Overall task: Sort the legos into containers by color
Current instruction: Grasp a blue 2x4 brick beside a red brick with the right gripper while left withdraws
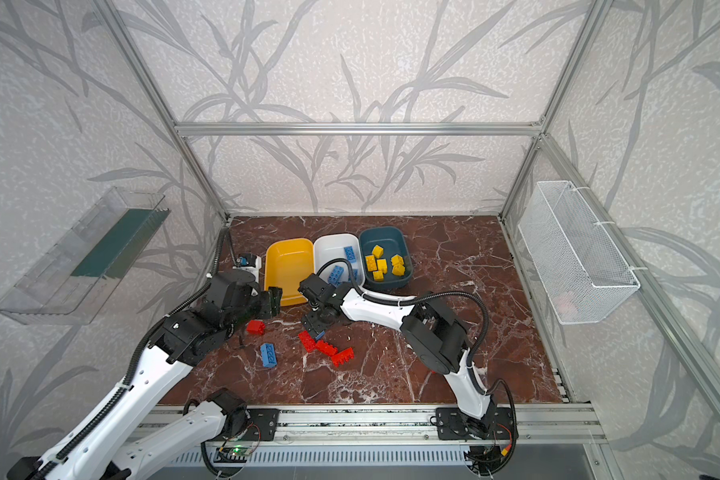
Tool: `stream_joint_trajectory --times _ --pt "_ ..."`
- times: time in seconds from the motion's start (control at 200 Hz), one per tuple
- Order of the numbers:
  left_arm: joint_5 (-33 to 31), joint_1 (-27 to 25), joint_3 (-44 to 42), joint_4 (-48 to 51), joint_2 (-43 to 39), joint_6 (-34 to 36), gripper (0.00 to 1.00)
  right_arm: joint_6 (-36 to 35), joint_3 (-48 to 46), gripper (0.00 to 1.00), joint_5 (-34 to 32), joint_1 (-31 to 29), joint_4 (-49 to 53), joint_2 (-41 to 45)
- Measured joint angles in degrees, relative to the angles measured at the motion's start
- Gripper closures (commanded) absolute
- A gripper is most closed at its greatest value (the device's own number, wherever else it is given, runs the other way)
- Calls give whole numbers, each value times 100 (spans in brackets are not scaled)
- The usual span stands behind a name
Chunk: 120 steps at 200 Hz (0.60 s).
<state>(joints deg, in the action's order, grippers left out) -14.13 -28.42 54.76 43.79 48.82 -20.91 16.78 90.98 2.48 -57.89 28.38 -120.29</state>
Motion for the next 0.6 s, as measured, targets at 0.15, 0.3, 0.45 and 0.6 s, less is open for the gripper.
stream_joint_trajectory --times 0.15,0.3,0.45,0.6 --pt "24 0 -46 -35 15 59 29 -92 221 16 -57 -17 302 -219" --pt "24 2 -46 -55 39 103 28 -166 308 15 -116 -20 522 -326" --pt "31 9 -46 -57 42 133 28 -234 326 15 -175 -17 664 -404" --pt "31 28 -46 -57 66 142 28 -334 433 20 -219 -20 769 -494"
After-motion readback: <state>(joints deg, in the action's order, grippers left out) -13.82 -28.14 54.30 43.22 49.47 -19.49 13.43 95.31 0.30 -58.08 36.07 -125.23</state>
